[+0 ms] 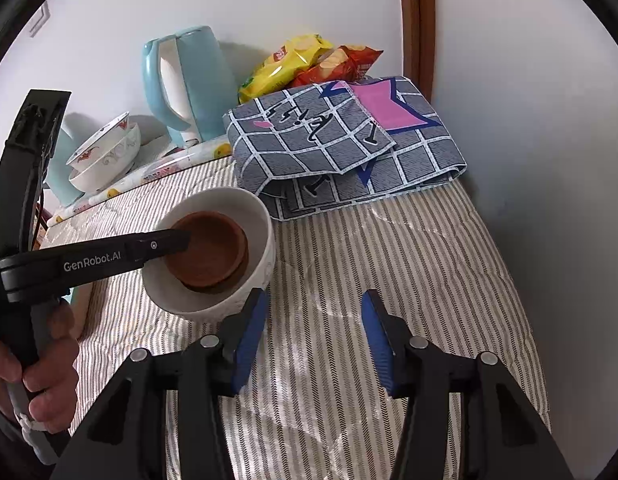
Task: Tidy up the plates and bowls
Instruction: 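Move both tools to the rim of the white bowl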
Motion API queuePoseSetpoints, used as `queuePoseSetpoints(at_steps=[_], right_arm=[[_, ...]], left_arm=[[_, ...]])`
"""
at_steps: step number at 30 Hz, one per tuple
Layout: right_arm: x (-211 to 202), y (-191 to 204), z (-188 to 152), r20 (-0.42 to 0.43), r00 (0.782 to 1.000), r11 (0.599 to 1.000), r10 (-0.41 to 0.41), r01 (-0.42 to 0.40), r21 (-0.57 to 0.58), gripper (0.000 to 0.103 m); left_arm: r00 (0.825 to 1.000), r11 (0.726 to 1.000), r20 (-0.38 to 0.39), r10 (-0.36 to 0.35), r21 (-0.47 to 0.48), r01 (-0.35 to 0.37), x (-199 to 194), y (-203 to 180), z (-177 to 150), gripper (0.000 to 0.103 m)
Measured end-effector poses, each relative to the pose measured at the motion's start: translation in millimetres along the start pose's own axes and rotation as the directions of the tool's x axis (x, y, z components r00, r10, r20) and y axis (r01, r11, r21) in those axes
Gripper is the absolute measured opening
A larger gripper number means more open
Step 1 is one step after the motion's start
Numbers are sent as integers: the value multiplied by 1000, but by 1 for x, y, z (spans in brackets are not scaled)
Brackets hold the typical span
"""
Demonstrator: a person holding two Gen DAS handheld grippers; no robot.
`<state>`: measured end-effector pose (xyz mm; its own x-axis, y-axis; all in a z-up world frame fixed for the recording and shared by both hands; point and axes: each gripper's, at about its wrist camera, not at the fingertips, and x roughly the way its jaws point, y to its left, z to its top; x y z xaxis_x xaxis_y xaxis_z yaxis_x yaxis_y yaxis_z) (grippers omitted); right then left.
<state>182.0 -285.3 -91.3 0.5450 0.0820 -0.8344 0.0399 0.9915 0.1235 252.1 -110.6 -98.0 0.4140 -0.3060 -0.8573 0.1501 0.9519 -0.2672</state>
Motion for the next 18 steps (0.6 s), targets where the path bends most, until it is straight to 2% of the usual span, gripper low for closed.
queuePoseSetpoints(at_steps=[12, 14, 16, 18], right_arm=[[-26, 16, 8, 71, 997, 999, -24, 26, -20, 52], [-31, 20, 8, 92, 995, 999, -34, 37, -28, 55], [-34, 22, 10, 90, 996, 999, -22, 24, -32, 59], [-36, 23, 11, 75, 997, 1000, -2, 4, -31, 60]], left_arm=[[994, 999, 98, 46, 7, -47, -44, -2, -8, 27], [990, 998, 127, 58, 5, -59, -52, -2, -11, 27], [986, 997, 148, 76, 1, -77, -58, 0, -14, 27], [983, 996, 163, 89, -12, -88, -63, 2, -15, 27]])
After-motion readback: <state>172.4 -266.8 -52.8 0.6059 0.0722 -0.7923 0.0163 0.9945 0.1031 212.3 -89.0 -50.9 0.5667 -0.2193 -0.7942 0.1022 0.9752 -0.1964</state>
